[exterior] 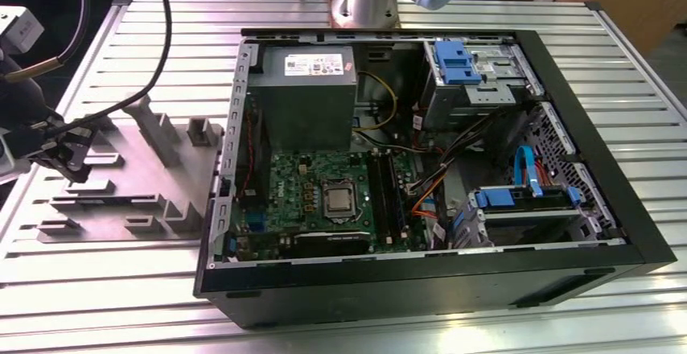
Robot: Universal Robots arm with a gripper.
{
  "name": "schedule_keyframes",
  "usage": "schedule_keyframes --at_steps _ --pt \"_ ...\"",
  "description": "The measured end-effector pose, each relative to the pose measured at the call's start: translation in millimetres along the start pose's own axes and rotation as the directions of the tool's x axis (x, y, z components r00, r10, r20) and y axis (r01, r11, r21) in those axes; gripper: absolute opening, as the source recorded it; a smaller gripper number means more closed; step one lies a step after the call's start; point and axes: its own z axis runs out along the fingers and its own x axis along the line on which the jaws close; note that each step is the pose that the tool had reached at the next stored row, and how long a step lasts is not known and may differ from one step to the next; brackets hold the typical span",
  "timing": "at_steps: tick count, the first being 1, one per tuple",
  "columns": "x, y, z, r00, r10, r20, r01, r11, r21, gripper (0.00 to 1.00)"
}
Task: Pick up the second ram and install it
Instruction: 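Pick up the second ram and move it above second insertion slot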
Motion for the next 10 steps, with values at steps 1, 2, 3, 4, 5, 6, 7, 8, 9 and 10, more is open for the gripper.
schedule_keyframes --at_steps 1,2,3,4,5,6,7,8,9,10 --pt "0.0 0.0 0.0 1.0000 0.000 0.0000 0.000 1.0000 0.0000 0.10" --pt "0.0 0.0 0.0 1.0000 0.000 0.0000 0.000 1.0000 0.0000 0.10" --pt "0.0 0.0 0.0 1.0000 -0.001 0.0000 0.001 1.0000 0.0000 0.10" --pt "0.1 0.0 0.0 1.0000 -0.003 -0.0002 0.003 1.0000 -0.0001 0.10" --pt "0.1 0.0 0.0 1.0000 -0.007 -0.0004 0.007 1.0000 0.0001 0.10" --pt "0.1 0.0 0.0 0.9999 -0.014 -0.0007 0.014 0.9999 0.0002 0.10" --pt "0.1 0.0 0.0 0.9998 -0.021 -0.0010 0.021 0.9998 0.0004 0.10" --pt "0.1 0.0 0.1 0.9996 -0.028 -0.0012 0.028 0.9996 0.0005 0.10" --pt "0.1 0.0 0.1 0.9994 -0.035 -0.0015 0.035 0.9994 0.0007 0.10" --pt "0.1 0.0 0.1 0.9990 -0.044 -0.0018 0.044 0.9990 0.0009 0.10"
